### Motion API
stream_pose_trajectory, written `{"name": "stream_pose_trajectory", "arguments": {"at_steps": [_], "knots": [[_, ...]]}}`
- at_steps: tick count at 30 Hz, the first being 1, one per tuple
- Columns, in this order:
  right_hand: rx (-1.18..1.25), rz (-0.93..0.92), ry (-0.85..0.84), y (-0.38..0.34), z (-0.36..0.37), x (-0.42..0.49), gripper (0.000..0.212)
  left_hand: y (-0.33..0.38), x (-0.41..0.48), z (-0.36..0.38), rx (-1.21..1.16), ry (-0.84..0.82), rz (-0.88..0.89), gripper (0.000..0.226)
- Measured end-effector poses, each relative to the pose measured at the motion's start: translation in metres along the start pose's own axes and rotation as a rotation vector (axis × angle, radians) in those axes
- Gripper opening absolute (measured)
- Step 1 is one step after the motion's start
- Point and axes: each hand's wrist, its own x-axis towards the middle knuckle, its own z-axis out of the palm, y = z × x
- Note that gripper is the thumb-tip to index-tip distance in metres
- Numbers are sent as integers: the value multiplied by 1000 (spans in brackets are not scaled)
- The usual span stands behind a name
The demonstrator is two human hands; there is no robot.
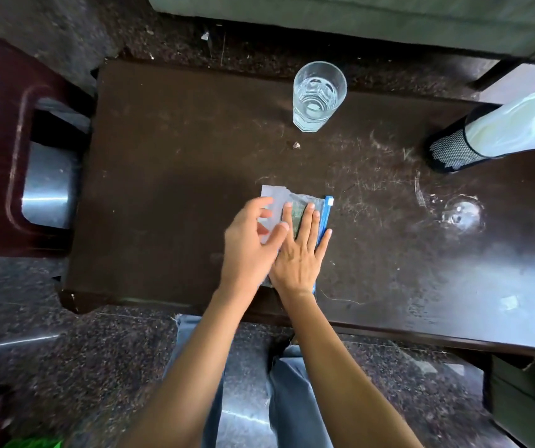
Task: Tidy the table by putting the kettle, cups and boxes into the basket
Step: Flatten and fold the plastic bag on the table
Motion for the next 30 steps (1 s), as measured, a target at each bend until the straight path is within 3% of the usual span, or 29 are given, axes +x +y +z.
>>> {"name": "stream_pose_trajectory", "arguments": {"at_steps": [2, 5, 7, 16, 21, 26, 28, 30], "knots": [[192, 0, 50, 4, -4, -2, 60, -2, -3, 18, 18, -8, 85, 38], [680, 141, 103, 14, -19, -6, 52, -9, -5, 40, 13, -5, 129, 37], [812, 208, 205, 23, -26, -8, 47, -13, -6, 51, 11, 13, 148, 38], [742, 99, 213, 40, -30, -11, 51, -24, -8, 78, 29, 32, 162, 27], [660, 335, 173, 28, -46, -7, 37, -27, 7, 74, -36, -2, 98, 34], [456, 416, 21, 2, -46, -10, 53, -28, 29, 58, -206, -174, -84, 41], [436, 498, -54, -3, -46, -8, 40, -27, 35, 50, -247, -218, -152, 33], [521, 510, -110, -6, -49, -3, 14, -26, 40, 37, -248, -145, -168, 27]]}}
